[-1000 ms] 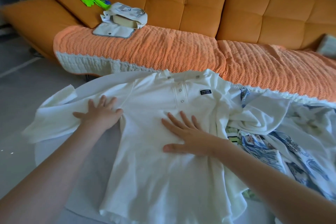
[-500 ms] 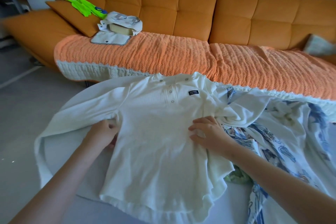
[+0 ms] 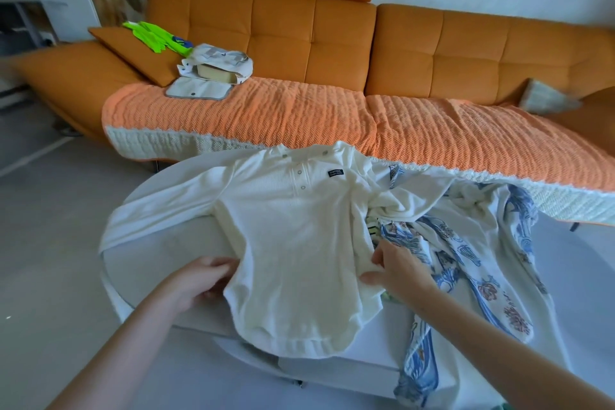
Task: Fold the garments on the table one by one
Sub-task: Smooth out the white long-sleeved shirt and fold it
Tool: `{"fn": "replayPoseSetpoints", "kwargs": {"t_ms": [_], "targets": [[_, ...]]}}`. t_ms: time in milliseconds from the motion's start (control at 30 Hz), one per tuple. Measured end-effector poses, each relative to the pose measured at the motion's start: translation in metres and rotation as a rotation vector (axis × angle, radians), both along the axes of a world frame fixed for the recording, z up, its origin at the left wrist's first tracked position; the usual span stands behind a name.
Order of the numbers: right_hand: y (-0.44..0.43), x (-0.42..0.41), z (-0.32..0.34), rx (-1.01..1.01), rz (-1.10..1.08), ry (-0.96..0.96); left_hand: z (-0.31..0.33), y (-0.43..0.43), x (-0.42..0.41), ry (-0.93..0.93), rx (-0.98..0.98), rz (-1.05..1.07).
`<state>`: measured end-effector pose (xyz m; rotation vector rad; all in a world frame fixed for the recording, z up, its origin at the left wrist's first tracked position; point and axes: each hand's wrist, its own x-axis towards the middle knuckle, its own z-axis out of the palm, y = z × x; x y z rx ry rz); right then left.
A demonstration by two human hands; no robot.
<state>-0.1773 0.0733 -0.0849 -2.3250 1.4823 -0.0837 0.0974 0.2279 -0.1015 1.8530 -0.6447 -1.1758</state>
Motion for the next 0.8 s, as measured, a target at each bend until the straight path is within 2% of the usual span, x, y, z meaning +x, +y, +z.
{"fn": "replayPoseSetpoints", "kwargs": {"t_ms": [100,233,400,467,600,700,800], "targets": [[0.006,-0.003,0.004,0.047,-0.077,-0.089,0.004,0.001,-0.011,-0.009,-0.048,0.043],[0.010,-0.016,0.019,-0.027,-0.136,-0.170,0.007,0.005,-0.011,0.082,-0.144,0.274],[0.011,-0.051,0.039,0.018,-0.282,-0.334,0.004,0.037,0.020,-0.131,-0.055,0.341],[0.019,-0.060,0.036,0.092,-0.245,-0.301,0.001,0.048,0.023,-0.131,0.005,0.307],[0.033,-0.062,0.023,0.139,-0.046,-0.004,0.000,0.052,0.007,-0.080,0.006,0.321],[0.033,-0.060,0.020,0.073,-0.066,-0.045,0.001,0.053,0.000,-0.192,0.055,0.265],[0.034,-0.061,0.015,0.113,-0.122,-0.129,-0.003,0.059,0.000,-0.267,0.045,0.237]]}}
